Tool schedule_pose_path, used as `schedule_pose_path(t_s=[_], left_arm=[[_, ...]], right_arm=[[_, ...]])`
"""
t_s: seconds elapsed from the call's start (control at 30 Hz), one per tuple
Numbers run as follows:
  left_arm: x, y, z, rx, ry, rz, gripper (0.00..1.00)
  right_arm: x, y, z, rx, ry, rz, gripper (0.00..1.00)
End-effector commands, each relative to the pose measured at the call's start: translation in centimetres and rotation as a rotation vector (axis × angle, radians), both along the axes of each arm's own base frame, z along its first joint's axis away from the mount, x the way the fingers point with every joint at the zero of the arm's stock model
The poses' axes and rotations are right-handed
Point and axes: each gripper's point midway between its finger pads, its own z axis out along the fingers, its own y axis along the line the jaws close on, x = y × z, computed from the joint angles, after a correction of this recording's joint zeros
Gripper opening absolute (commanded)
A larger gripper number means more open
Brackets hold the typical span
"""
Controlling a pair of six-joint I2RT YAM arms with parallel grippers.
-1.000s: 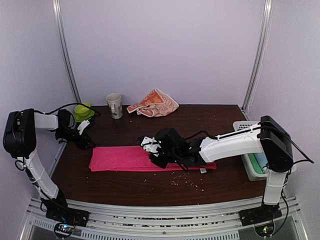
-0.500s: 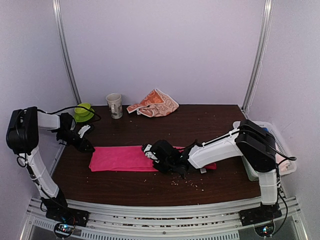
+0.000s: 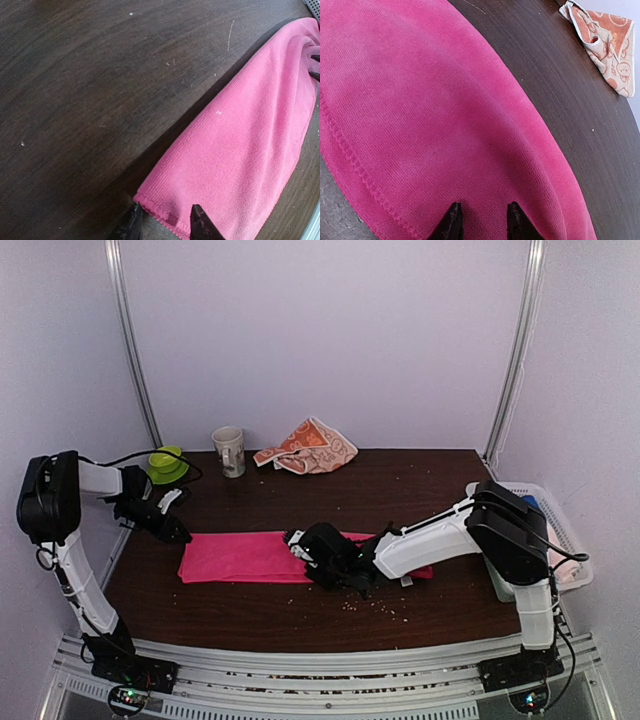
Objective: Roll the towels
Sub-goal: Adjust the towel at the center of the board.
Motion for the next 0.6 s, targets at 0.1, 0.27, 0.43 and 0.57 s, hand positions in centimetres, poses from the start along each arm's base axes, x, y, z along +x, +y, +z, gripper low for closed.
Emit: schedule_pose_path(t_s=[0.1,0.27,0.43,0.57], left_arm=[[0.4,-0.7,0.2,-0.047,0.021,0.01,0.29],[0.3,-0.6,0.0,-0.044,0.038,0.019,0.25],[-0.1,-0.4,0.0,-0.032,0.056,0.025,0.25],[-0.7,-0.3,-0.4,-0.021,0.072,0.032,0.24]], right_arm=[[-0.5,0.2,-1.2,-0.025,0.019,-0.003,0.31],[-0.7,0.2,-1.4,-0.033,0.021,-0.001,0.31],[-0.7,0.0,-1.8,-0.045,0.024,-0.004,0.31],[-0.9,-0.1,-2.2,-0.052,0.03,-0.003,0.31]])
